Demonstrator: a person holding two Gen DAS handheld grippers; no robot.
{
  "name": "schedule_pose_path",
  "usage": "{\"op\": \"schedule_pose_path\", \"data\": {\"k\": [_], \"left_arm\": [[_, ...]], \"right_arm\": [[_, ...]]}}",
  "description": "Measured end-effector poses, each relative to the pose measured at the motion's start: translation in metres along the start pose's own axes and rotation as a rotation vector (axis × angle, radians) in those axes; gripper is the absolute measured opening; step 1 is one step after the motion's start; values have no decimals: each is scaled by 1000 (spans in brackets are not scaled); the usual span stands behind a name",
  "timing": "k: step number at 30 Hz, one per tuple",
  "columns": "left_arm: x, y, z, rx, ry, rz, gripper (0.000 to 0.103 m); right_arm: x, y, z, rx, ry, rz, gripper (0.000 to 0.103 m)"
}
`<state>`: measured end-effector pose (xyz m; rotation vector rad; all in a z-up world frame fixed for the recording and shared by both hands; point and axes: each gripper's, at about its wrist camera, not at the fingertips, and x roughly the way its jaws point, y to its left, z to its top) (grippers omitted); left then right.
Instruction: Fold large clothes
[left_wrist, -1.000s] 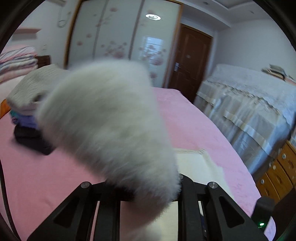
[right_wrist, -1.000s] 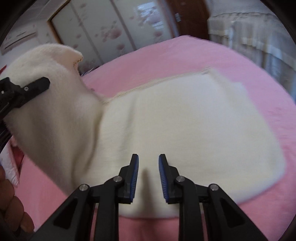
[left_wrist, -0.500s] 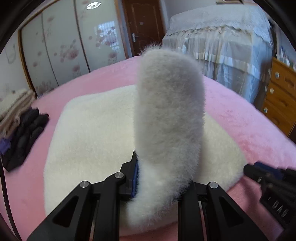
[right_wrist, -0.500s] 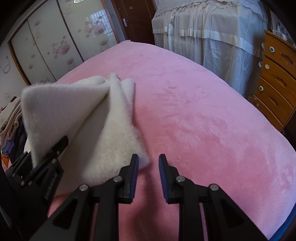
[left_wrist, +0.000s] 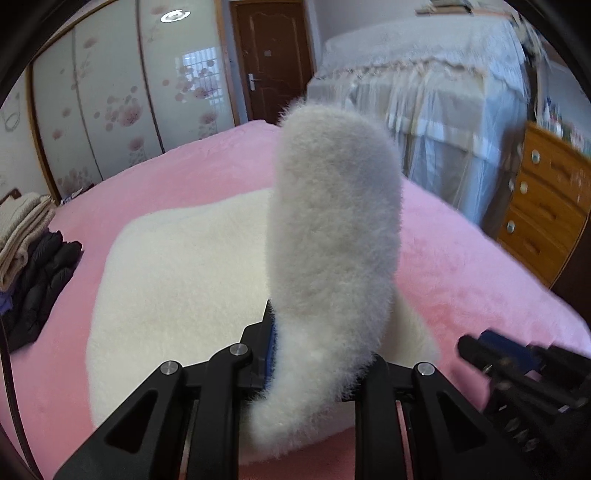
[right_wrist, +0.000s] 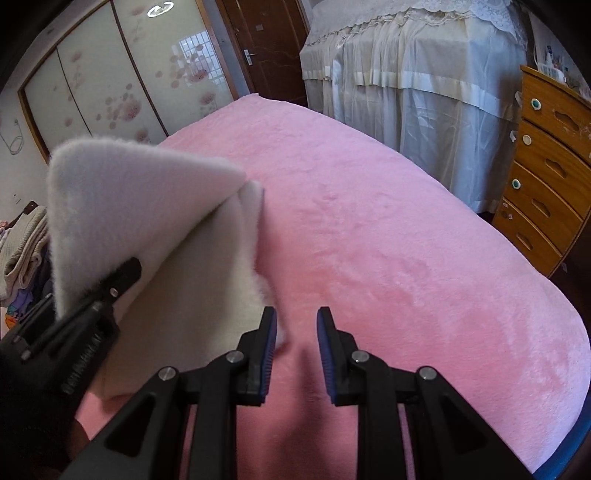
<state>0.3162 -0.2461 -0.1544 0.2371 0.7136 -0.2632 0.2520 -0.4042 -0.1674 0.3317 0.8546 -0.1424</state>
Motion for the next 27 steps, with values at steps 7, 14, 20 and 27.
{"op": "schedule_pose_path", "data": {"k": [7,14,20,27], "left_arm": [[-3,5,-13,72,45,-102,60],[-80,59,-14,-42,-8,-260,85],[-92,137,-29,-257,15,-68,89],[-49,185,-47,-450,165,-39,89]], "right_arm": [[-8,-3,3,-5,23,35,23],[-32,1,28,40,13,177,42],[-54,15,49,54,-34,318,59],[-24,60,64,-45,61,364,65]]}}
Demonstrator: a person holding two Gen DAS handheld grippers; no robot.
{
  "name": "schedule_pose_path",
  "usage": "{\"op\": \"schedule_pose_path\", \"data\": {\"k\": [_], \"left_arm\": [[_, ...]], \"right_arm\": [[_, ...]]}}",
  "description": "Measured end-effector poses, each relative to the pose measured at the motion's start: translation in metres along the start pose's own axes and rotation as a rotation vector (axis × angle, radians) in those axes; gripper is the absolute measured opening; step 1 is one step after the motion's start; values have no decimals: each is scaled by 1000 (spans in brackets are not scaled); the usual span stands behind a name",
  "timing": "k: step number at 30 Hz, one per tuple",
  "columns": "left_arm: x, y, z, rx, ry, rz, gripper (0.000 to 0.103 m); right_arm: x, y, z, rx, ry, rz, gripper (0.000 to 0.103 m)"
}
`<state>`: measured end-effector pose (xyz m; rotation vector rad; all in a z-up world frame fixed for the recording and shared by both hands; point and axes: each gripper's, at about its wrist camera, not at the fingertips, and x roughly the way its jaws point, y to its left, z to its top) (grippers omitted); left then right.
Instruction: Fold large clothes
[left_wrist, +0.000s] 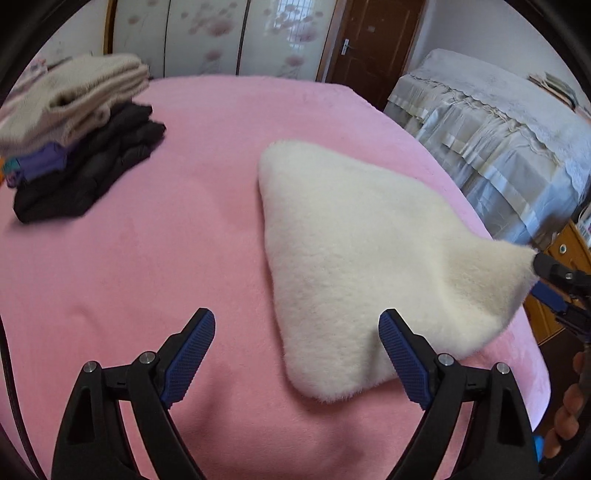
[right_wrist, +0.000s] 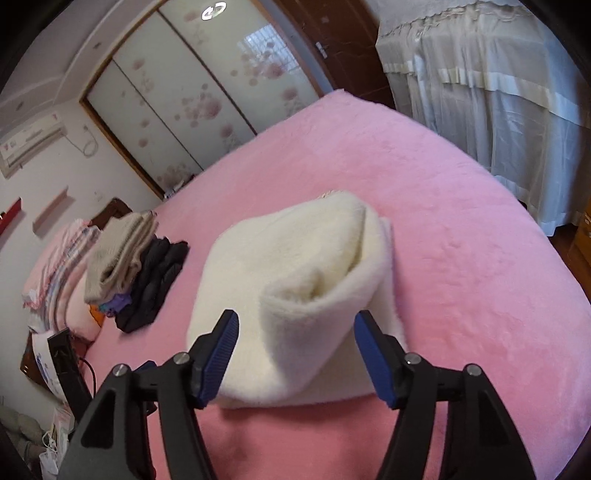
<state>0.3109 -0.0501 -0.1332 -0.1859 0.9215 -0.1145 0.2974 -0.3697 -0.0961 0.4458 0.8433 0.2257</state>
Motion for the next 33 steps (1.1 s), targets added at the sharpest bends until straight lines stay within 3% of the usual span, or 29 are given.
{"op": "schedule_pose_path", "data": {"k": [4,5,6,7,10,13,16,21,23,24,25,26,29,33], "left_arm": [[16,-1,0,-6,20,-18,89],[19,-3,2,-5,14,-17,89],[21,-4,5,-4,11,-14,89],[23,-5,7,-4,8,-16,89],[31,-8,7,6,5,-12,89],[40,-11,0,15,27,-20,91],[53,-14,-10,34,55,-12,90],[63,-10,-24,30,45,-28,90],[63,-8,-22,18,53,-39,90],[62,-8,-21,19,54,-40,90],[58,-9,-18,31,56,-35,90],[54,-10,-16,45,55,-30,90],[31,-16,-8,112,32,-14,90],[7,-24,14,177,-69,16,90]], "right_arm": [[33,1,9,14,76,-79,65],[38,-1,10,23,88,-92,60],[40,-3,12,21,82,-89,29],[39,-4,13,11,74,-87,23],[22,-12,10,-3,8,-93,20],[20,-34,-6,21,7,-99,20],[48,-65,-36,79,76,-139,20],[55,-79,-57,103,39,-128,20],[55,-74,-56,79,42,-150,23],[53,-71,-53,62,44,-169,31],[51,-68,-51,54,48,-190,47],[48,-67,-47,49,52,-220,53],[28,-61,-32,26,31,-240,56],[2,-35,-4,-78,-82,-279,56]]}}
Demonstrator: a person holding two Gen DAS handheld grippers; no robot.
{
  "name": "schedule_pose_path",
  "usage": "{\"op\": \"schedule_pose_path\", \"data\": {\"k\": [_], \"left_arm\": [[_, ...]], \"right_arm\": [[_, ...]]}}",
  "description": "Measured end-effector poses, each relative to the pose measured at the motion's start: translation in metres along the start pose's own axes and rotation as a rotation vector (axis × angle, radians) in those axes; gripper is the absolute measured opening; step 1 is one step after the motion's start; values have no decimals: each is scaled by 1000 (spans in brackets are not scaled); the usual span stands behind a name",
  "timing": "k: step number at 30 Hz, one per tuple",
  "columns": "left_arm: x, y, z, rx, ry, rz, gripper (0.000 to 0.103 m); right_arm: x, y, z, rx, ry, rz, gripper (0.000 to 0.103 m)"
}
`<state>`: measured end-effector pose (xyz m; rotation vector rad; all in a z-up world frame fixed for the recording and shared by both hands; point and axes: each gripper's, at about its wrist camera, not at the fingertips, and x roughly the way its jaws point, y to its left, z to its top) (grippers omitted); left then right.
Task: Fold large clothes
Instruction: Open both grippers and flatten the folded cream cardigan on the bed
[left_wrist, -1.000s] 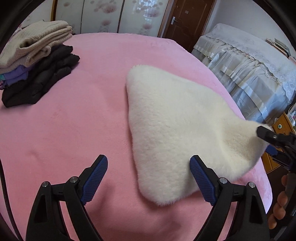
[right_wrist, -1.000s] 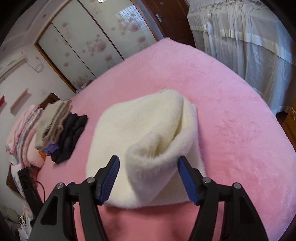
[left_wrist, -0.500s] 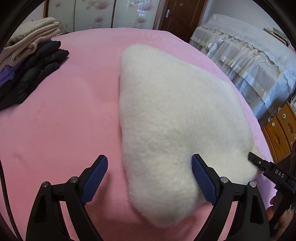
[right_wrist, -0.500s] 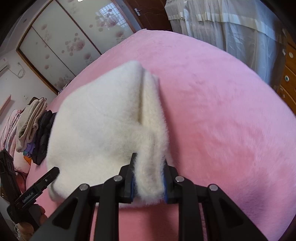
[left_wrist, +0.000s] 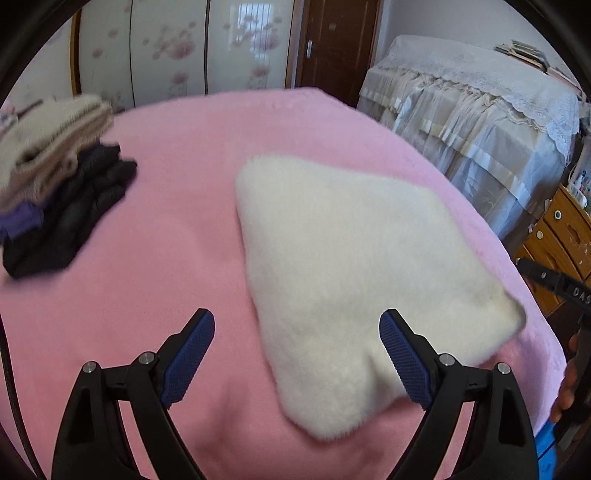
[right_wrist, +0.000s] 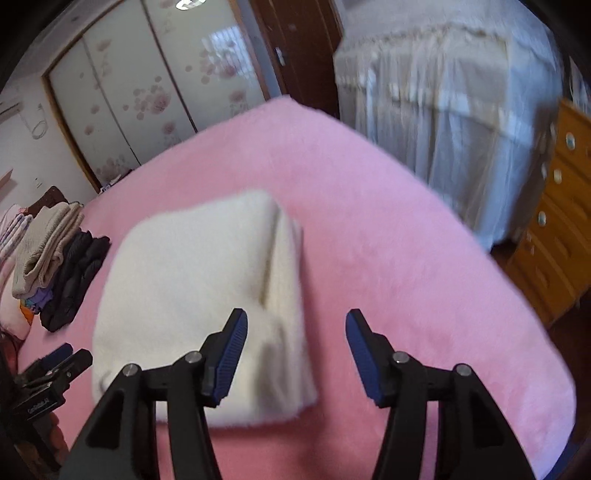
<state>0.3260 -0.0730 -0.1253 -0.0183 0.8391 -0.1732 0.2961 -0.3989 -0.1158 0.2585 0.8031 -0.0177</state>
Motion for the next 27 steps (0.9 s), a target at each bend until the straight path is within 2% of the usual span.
{"op": "schedule_pose_path", "data": {"k": [4,5,6,7,9,11,14,17,18,19,22,27], "left_arm": [[15,-6,36,29,-41,62,89],[22,-7,45,27,-50,54,84],[30,-9,53,23,-52,49,76],[40,-12,62,21,-43,42,72],[62,-15,76,-1,-12,36,62],[86,-13,86,-43,36,31,58],[113,-10,90,-59,81,47,58],[123,-11,88,-8,73,66,62],[124,-12,88,7,67,77,66],[126,-12,86,16,64,84,68],[130,-4,83,-20,67,56,74],[134,8,82,-81,86,22,76]], "right_arm": [[8,39,33,-124,-56,26,55],[17,56,41,-164,-58,30,55],[26,68,48,-195,-54,44,50],[40,84,54,-227,-42,64,39],[69,109,64,-265,-3,88,30],[105,123,72,-277,51,66,28],[154,120,75,-288,145,8,27],[175,99,76,-301,166,-89,20],[177,89,78,-290,167,-111,14],[177,83,79,-284,163,-124,0],[179,67,78,-269,169,-123,0],[177,77,75,-301,157,-157,0]]}}
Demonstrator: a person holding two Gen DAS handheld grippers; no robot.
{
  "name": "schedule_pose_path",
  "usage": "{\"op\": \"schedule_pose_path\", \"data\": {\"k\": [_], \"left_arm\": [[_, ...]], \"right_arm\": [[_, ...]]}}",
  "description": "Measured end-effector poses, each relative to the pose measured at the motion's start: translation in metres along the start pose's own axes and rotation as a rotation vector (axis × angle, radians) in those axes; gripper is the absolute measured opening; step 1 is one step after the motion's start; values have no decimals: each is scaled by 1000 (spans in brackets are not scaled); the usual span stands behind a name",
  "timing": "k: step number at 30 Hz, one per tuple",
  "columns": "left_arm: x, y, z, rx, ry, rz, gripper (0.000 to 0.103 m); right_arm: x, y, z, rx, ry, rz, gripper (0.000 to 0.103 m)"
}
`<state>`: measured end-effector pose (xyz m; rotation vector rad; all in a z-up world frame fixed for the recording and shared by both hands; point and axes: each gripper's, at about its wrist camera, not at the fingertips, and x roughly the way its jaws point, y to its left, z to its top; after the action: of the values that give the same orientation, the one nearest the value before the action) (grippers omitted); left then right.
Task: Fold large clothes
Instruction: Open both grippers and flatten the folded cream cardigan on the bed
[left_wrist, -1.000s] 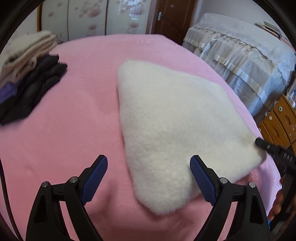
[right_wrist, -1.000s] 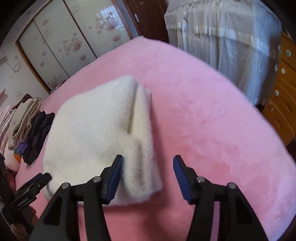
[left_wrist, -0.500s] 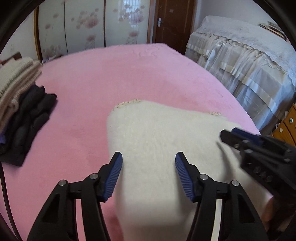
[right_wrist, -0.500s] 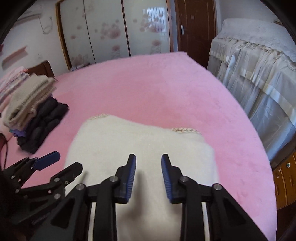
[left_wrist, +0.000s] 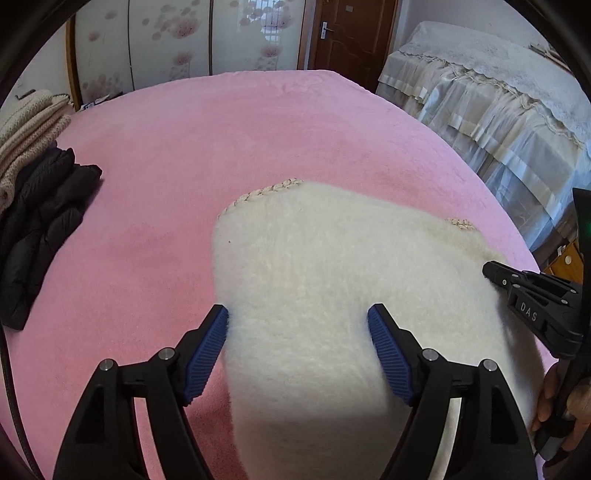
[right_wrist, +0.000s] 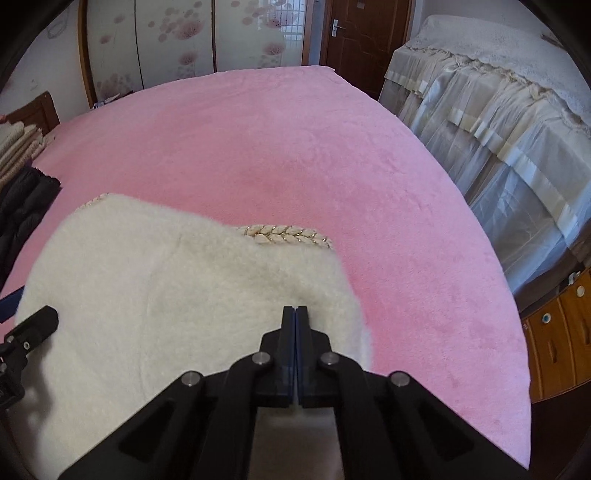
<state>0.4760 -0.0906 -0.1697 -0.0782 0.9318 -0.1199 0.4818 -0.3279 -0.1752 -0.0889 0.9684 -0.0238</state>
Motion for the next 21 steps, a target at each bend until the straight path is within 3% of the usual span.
{"op": "schedule_pose_path", "data": {"k": [8,10,11,13,16,21], "left_arm": [[-34,15,7,-104,13,-52,77],[-59,13,8,-90,-22,-48,82],[-72,11,8,-83,-43,-43,91],[-98,8,8,-75,-89,-28,100],[-136,2,9,-51,-124,-41,102],[-183,-10,5,1,-150,-43,102]], "right_arm": [[-45,-8,2,32,-27,55,3],[-68,-13,-1,41,-57,71,4],[-80,-15,-2,48,-70,84,6],[-104,-20,-5,66,-94,115,17],[-142,-27,-13,91,-140,161,40],[-190,-35,-23,108,-172,232,51]]}}
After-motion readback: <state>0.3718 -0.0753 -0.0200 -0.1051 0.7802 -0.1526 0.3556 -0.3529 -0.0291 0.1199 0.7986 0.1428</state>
